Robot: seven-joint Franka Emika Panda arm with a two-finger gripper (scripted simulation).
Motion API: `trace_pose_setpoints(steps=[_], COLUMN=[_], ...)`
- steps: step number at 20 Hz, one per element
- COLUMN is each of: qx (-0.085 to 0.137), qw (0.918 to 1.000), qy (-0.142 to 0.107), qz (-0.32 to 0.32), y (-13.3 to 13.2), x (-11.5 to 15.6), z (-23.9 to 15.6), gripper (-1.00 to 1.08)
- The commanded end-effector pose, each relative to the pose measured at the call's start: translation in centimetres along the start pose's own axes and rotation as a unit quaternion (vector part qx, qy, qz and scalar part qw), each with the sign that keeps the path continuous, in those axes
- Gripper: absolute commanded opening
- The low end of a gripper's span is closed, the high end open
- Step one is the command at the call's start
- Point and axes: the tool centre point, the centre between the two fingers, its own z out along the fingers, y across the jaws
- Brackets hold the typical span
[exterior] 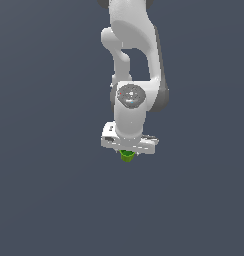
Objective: Pick up the object and move it to a goal position.
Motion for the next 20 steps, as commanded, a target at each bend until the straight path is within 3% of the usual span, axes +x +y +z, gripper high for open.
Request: trace_pose_setpoints(steps=[1, 10, 20], qx=[0.0, 0.0, 0.0], qw=[1.0, 1.0, 1.0], qy=[0.0, 0.0, 0.0], qz=[0.0, 0.0, 0.0], y=[-0.4, -1.5, -1.8], x=[1.3, 4.4, 5.5], z=[-1.0, -2.9, -3.6], gripper=[-1.0, -1.0, -1.0])
